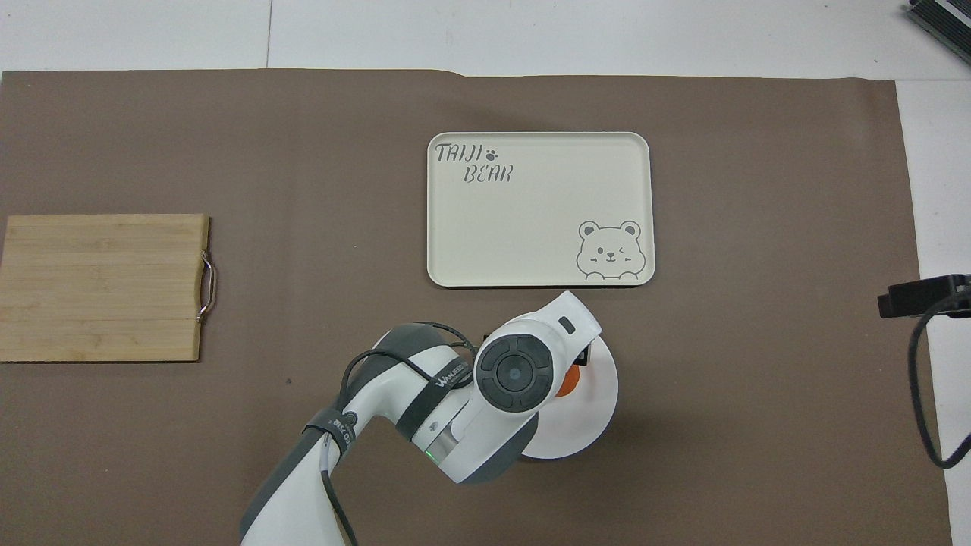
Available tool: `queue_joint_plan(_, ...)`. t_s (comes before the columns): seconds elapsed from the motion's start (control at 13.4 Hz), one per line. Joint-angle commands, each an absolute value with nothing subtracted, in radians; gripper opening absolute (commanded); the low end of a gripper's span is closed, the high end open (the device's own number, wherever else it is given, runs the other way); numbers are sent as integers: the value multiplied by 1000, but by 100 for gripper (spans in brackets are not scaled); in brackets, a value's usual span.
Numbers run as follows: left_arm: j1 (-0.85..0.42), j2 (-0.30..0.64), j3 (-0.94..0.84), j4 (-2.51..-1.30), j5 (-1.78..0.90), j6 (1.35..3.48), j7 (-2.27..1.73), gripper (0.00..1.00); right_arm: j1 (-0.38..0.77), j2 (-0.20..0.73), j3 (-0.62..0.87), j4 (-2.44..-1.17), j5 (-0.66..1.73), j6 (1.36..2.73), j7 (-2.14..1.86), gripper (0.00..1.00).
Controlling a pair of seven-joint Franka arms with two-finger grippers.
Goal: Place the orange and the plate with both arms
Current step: 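Carry the orange with the left gripper and lower it onto the plate, then withdraw the left gripper while the right gripper reaches the plate rim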
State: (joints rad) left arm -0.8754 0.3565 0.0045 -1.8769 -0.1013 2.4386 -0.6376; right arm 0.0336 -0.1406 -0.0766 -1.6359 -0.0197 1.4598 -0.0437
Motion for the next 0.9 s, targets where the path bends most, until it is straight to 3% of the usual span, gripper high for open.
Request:
queue_joint_plan(0.0,-844,284,20,-1893,-106,2360,-627,100,8,-192,-74,-1710,-9,1468,-68,100)
queue_joint_plan(0.3,-682,181,25,-1894,-69,2131,-549,100,-25,-251,-78,-1848,162,1492,-75,100)
queue_joint_plan(0.6,-499,146,25,-1949,48,2112,-461,100,-26,-406,-80,-2136,293,1586,-81,100)
queue_joint_plan(0.82,-364,59,23,-1962,48,2092,-272,100,-40,-428,-87,-2253,371,1643,-153,100)
